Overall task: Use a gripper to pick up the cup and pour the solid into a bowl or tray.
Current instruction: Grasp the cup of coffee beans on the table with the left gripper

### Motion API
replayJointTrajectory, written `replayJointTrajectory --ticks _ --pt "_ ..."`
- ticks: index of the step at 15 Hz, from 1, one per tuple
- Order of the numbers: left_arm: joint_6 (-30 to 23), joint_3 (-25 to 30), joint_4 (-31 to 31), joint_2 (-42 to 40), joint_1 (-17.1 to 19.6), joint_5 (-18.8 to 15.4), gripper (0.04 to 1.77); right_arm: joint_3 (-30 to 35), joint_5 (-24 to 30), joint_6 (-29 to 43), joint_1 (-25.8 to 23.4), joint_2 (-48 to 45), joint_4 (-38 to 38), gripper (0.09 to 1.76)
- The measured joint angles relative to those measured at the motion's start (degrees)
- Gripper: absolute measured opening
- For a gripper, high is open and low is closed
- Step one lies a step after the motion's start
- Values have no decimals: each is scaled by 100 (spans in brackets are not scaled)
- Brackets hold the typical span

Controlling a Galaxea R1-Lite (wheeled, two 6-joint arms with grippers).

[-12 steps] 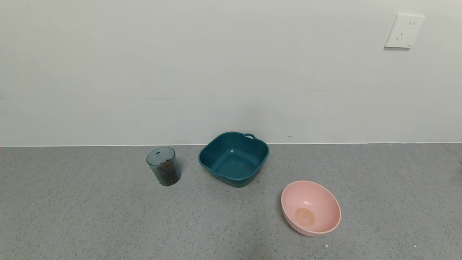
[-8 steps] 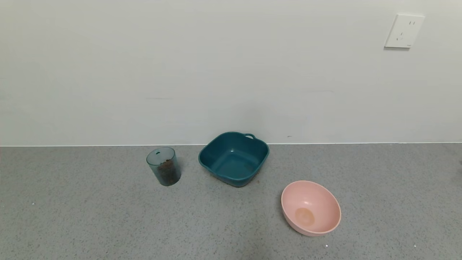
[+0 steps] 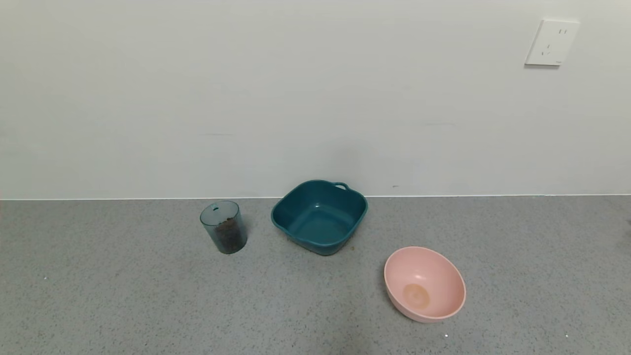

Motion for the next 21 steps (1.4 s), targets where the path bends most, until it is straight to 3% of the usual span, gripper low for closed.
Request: replayJointTrajectory --ticks 2,7,13,16,21 --pt "0 0 0 0 0 0 172 0 0 0 0 0 0 171" --pt "16 -1170 -9 1859 9 72 172 0 -2 0 0 0 0 171" --pt "2 -1730 -27 3849 28 151 172 0 0 -2 0 0 0 171" --pt "-52 -1727 -256 4697 -5 183 172 0 0 -2 0 -2 0 171" --pt "-57 -934 -1933 5936 -27 190 172 0 0 0 2 0 0 171"
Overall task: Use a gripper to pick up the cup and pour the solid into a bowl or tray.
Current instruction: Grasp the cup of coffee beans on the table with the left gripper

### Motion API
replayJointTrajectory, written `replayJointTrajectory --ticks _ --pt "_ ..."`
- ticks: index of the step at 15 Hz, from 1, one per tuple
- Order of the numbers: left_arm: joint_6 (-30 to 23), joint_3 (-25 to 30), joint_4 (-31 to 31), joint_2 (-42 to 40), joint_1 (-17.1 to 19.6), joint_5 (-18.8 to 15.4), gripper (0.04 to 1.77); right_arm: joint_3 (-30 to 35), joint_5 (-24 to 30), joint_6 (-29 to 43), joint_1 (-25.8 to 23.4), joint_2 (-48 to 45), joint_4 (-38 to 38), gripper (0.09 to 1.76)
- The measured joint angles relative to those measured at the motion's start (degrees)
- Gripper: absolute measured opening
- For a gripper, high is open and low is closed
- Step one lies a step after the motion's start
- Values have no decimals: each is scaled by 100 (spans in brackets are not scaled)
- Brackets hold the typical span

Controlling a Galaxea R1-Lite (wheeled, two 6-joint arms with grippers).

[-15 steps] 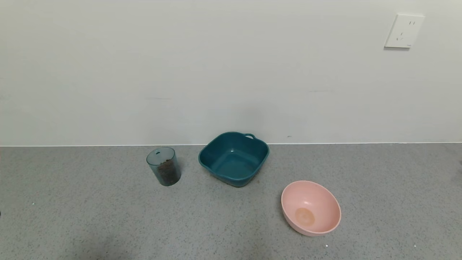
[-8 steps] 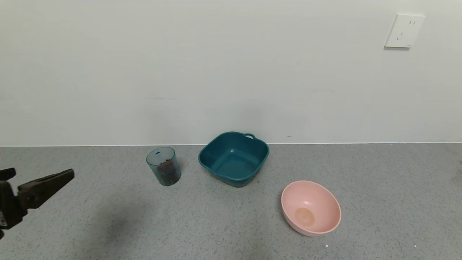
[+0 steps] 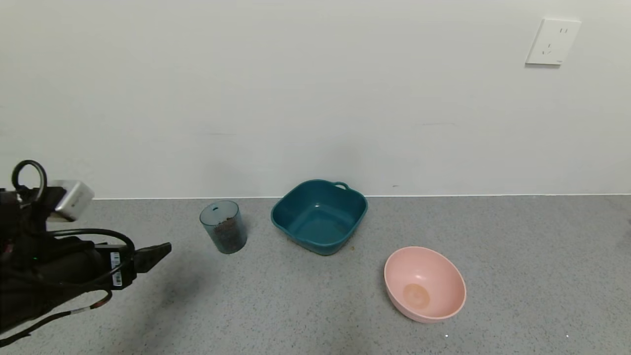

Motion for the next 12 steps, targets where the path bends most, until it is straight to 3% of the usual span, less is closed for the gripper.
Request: replayJointTrajectory --ticks 4,9,12 --pt "-6 449 -1323 1100 -91 113 172 0 0 -2 -2 -2 0 171" --pt "-706 529 -2295 2203 -839 701 172 0 0 0 -2 0 0 171" --pt "-795 424 -2942 2866 -992 1029 172 0 0 -2 -2 0 0 171"
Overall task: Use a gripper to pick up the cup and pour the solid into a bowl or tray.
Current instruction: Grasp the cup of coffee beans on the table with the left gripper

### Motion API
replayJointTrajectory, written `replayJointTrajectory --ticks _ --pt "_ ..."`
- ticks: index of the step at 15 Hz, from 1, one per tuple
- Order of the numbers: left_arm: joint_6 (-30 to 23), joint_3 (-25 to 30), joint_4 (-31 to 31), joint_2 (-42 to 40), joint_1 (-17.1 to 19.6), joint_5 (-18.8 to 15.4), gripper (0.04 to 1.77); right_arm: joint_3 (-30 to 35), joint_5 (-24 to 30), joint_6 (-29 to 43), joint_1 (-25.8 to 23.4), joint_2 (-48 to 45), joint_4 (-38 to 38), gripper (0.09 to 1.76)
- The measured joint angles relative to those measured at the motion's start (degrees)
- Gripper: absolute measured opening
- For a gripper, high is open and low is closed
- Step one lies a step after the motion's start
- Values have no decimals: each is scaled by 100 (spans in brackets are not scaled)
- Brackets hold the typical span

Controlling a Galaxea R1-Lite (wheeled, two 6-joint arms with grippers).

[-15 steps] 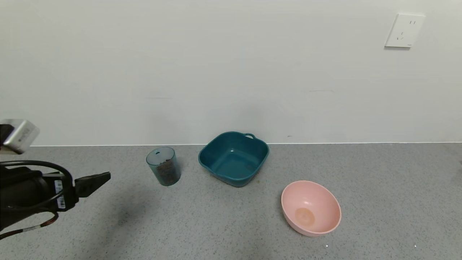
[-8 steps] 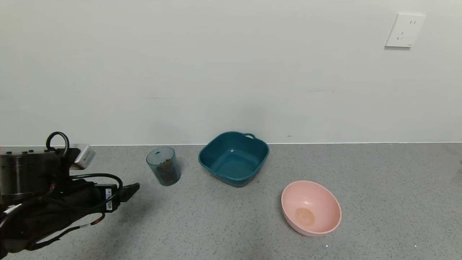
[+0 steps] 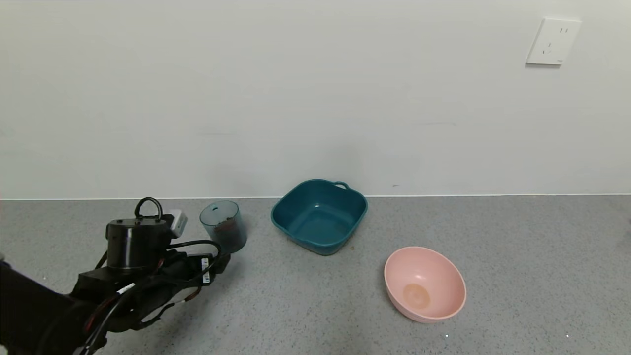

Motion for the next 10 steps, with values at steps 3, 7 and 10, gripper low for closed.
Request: replayJointTrajectory --ticks 3,7,10 --pt "-20 -50 -1122 708 -77 339 172 0 0 2 0 -2 -2 171" --pt "-11 -88 -2059 1469 -257 556 172 0 0 2 0 0 0 171" --pt "44 -102 -2711 1881 -299 617 172 -2 0 2 0 0 0 171"
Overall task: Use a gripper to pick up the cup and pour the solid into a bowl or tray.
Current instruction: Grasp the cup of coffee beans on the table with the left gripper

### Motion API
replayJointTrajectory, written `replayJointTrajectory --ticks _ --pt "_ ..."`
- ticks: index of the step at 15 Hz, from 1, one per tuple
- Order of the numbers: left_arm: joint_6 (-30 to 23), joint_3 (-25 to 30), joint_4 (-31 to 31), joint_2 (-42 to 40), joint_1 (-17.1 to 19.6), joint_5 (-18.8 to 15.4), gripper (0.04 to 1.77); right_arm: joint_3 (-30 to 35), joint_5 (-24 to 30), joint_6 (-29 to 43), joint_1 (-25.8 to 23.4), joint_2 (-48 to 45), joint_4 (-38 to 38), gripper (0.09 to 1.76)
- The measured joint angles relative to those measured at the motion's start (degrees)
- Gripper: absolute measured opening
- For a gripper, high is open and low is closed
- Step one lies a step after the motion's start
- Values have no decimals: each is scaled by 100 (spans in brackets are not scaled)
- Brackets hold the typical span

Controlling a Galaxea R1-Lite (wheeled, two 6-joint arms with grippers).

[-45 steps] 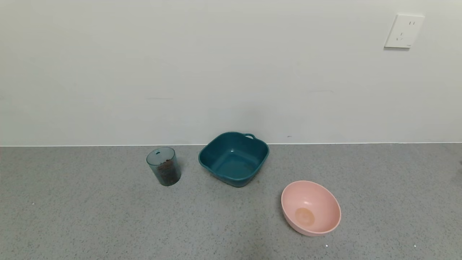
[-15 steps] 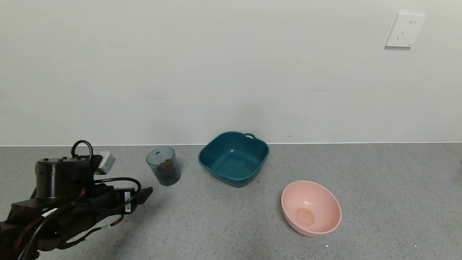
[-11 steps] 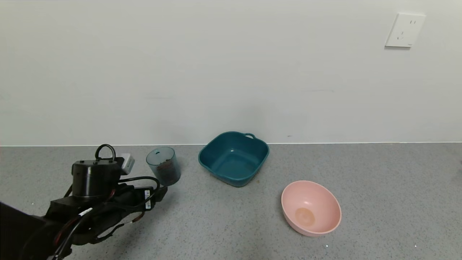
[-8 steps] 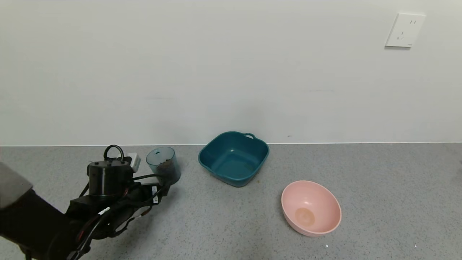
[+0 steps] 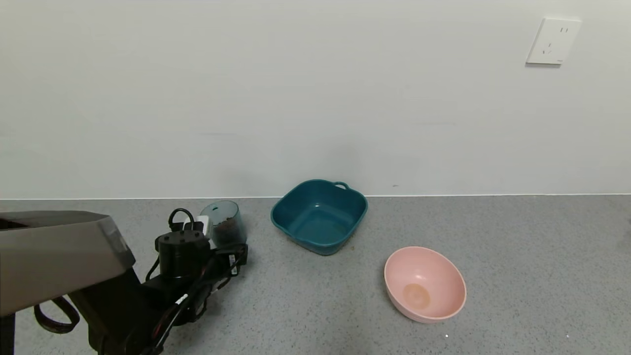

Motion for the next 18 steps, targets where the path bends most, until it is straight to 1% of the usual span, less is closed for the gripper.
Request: replayJointTrajectory --ticks 5,10,14,18 --pt "65 -123 -684 503 54 24 172 0 -2 -2 0 0 0 171" --pt "80 -496 -657 672 78 20 172 0 0 -2 0 0 0 171" --pt "279 -896 -701 895 277 48 172 0 0 0 0 -2 0 171" --pt "318 -1141 -699 1039 338 61 172 0 0 -5 2 0 0 171"
